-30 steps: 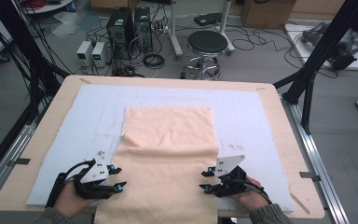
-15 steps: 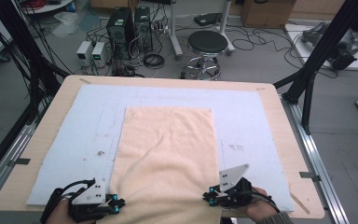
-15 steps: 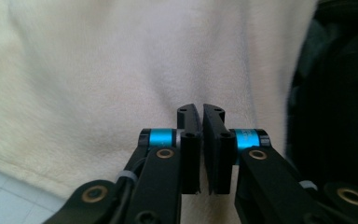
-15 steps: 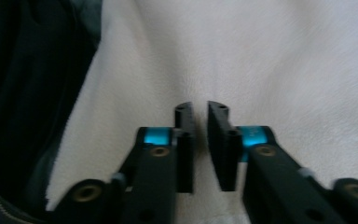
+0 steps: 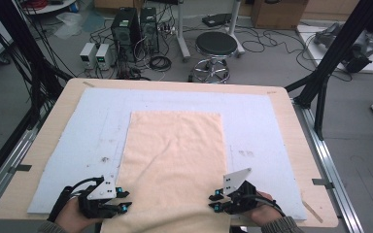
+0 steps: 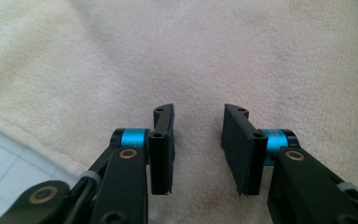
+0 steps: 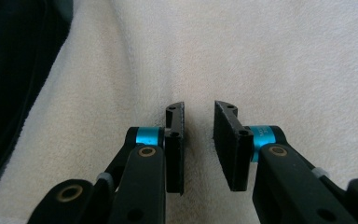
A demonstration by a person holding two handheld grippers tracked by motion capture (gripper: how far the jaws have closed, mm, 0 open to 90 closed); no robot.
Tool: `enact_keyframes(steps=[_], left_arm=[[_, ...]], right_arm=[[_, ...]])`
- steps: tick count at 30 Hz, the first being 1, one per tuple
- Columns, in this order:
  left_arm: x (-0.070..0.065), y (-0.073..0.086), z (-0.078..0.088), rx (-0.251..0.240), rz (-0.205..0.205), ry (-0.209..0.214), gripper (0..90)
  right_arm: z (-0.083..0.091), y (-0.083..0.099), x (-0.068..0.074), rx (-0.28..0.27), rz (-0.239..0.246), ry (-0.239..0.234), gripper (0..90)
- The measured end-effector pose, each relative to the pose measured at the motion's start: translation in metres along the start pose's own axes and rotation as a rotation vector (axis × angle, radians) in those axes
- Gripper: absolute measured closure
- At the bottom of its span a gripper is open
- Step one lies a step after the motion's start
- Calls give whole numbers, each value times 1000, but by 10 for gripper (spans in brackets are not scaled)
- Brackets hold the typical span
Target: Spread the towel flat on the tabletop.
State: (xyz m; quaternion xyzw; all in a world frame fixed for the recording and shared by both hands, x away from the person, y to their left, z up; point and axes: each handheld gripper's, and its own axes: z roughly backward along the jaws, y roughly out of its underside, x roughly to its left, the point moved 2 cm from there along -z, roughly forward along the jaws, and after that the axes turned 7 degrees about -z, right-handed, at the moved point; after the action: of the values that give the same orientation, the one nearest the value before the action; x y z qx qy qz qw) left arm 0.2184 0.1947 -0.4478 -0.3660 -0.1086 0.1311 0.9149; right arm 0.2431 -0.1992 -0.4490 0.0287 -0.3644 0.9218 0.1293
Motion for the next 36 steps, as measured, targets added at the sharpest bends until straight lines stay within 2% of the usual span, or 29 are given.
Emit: enact_keyframes(steps=[3,5,10,15,19,24,27,29,36], left_arm=[[0,-1,1,5,2,-6,631],[2,-2,2,1,8,-16,612],[13,-11,6,-65,58,-59,559],[29,-21,9,-115,97,-105,502],[40,-26,9,-142,127,-138,466],[54,-31,6,-139,152,-161,394],[62,-34,7,-150,165,-179,373],[67,-36,8,-160,181,-189,361],[83,-38,14,-183,219,-226,348]], right_arm=[[1,-1,0,5,-9,-7,726],[3,-2,-2,-19,-23,-1,697],[14,-6,-10,-103,-67,82,614],[21,-9,-28,-154,-127,131,516],[26,-10,-43,-175,-181,181,436],[33,-13,-59,-204,-234,256,313],[36,-17,-69,-217,-276,271,283],[37,-20,-74,-218,-284,285,259],[38,-37,-89,-233,-264,321,215]])
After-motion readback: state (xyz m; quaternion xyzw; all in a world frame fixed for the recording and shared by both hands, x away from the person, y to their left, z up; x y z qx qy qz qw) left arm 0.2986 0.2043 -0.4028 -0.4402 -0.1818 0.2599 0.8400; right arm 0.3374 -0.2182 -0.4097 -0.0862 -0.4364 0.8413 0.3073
